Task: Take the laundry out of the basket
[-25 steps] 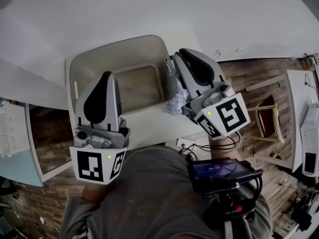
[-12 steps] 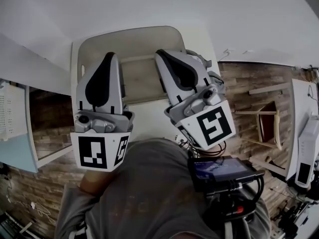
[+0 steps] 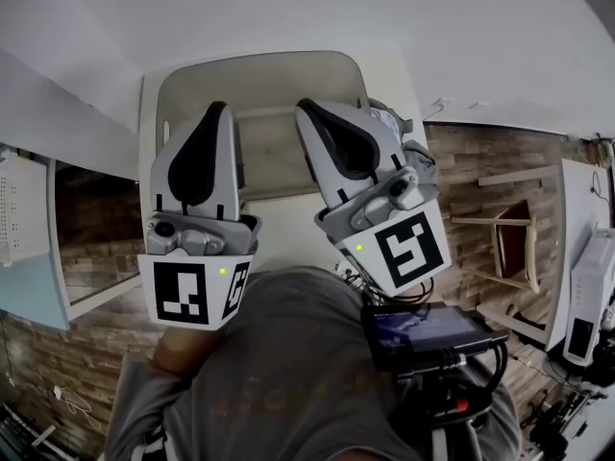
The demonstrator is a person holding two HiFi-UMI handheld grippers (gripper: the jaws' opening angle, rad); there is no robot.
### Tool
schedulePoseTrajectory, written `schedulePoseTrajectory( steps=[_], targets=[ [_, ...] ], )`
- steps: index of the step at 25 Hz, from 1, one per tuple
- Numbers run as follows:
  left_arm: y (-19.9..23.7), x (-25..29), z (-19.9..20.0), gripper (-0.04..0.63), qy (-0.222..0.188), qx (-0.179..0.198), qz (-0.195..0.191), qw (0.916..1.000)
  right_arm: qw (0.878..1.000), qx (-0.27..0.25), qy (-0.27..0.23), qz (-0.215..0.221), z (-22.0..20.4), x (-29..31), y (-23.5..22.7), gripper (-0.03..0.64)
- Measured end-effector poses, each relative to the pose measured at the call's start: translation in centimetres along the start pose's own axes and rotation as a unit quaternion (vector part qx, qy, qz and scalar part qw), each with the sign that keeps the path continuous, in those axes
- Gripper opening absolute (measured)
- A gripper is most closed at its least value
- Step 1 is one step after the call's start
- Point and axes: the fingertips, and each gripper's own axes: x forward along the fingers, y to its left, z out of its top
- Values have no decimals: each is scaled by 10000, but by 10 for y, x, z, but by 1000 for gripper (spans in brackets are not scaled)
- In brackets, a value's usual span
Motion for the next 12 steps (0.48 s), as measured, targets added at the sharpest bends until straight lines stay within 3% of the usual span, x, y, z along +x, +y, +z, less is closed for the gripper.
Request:
schedulePoseTrajectory(
  steps=[12],
  targets=[
    [-8, 5, -1, 8, 39, -29, -36, 10000, 10000, -25, 30, 20, 2, -6, -7, 7]
  ],
)
